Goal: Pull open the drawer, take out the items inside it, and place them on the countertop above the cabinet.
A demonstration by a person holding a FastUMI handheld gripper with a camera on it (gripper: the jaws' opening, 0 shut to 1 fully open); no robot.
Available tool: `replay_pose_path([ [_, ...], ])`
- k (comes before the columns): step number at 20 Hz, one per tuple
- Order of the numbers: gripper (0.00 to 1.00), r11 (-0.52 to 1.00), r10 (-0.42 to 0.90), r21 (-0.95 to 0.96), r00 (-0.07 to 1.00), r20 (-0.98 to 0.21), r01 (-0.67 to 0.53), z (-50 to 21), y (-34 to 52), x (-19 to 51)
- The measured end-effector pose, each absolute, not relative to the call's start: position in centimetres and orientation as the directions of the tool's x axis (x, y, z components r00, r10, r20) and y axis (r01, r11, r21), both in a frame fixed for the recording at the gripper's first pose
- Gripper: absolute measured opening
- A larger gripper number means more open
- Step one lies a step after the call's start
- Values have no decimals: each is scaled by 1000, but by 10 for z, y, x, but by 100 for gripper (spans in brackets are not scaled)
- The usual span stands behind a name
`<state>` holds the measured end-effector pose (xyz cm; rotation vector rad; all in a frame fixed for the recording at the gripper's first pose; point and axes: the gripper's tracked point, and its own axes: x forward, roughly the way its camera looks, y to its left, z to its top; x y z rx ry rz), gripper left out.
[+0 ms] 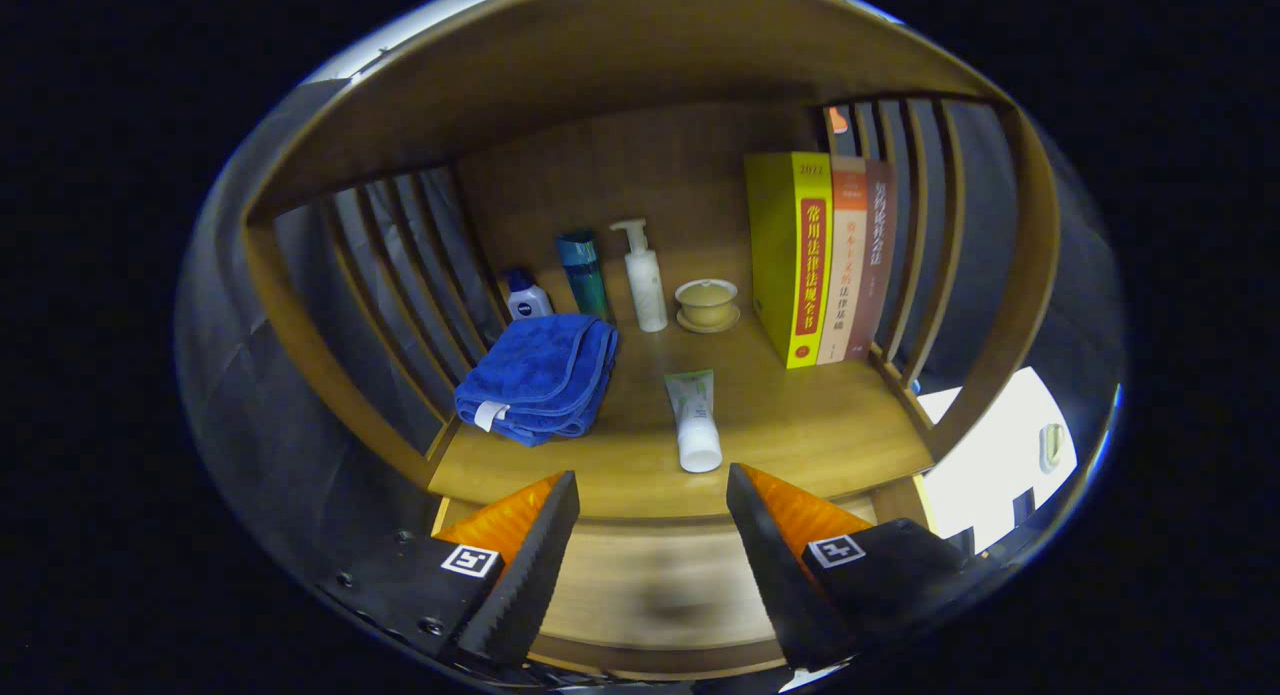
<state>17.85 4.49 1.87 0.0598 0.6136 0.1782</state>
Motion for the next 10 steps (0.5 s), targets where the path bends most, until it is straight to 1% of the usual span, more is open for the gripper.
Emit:
replay_pose_path([
  [4, 97, 991, 133, 60, 881, -455, -118, 31, 32, 134],
  [10, 98, 996, 90, 55, 931, -354, -76, 26, 22, 76],
])
